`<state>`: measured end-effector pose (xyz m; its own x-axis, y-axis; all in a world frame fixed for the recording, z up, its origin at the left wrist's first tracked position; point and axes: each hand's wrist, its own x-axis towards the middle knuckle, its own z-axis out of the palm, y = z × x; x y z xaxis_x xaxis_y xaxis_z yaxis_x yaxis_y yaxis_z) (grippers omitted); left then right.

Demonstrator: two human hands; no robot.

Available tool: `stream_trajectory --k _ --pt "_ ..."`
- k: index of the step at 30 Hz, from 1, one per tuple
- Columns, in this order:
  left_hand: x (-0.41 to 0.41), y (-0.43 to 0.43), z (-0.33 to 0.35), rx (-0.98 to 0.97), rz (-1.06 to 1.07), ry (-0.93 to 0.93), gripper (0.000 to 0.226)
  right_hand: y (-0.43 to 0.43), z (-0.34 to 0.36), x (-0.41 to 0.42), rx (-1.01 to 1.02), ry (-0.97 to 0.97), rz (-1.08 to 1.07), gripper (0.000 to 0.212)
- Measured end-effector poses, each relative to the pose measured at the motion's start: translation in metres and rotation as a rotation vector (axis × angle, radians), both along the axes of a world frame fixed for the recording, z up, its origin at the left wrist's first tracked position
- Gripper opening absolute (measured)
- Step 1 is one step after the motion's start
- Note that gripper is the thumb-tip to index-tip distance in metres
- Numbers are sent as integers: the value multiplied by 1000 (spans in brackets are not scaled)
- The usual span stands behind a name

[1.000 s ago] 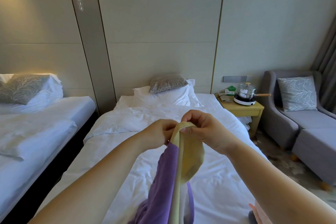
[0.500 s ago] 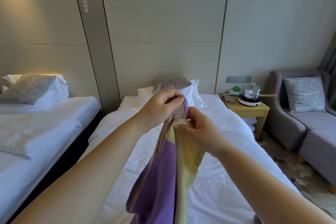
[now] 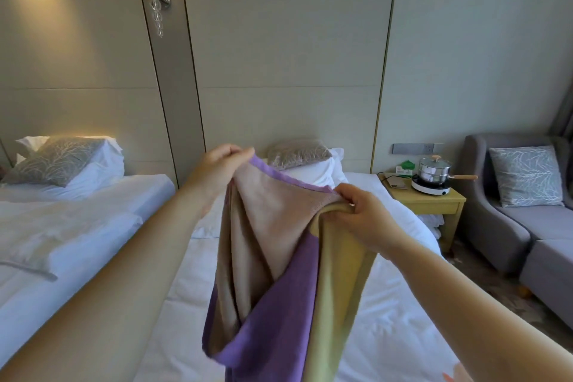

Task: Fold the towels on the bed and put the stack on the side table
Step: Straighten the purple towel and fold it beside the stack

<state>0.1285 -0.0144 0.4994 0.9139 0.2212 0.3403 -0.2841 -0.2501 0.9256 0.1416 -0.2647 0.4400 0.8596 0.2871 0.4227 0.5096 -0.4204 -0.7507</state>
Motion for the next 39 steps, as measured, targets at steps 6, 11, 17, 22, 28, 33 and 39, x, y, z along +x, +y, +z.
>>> stream_trajectory --k 6,11,17,22,28,33,39 --pt "-7 -28 -41 580 -389 514 53 19 16 0 -178 -130 82 14" --pt "-8 -52 -51 284 -588 265 58 15 8 -1 -156 -71 72 12" --pt "7 -59 -28 448 -391 -112 22 -2 3 -6 -108 173 187 24" --pt "11 -44 -1 211 10 -351 23 -16 -5 -3 -318 304 171 26" --pt "12 0 -2 130 214 -195 23 -26 -12 6 -300 178 -1 14" --pt "8 -11 -45 481 -113 212 9 -1 8 7 -184 -49 41 25" --pt "-6 -61 -57 480 -439 65 26 13 15 7 -285 -87 71 27"
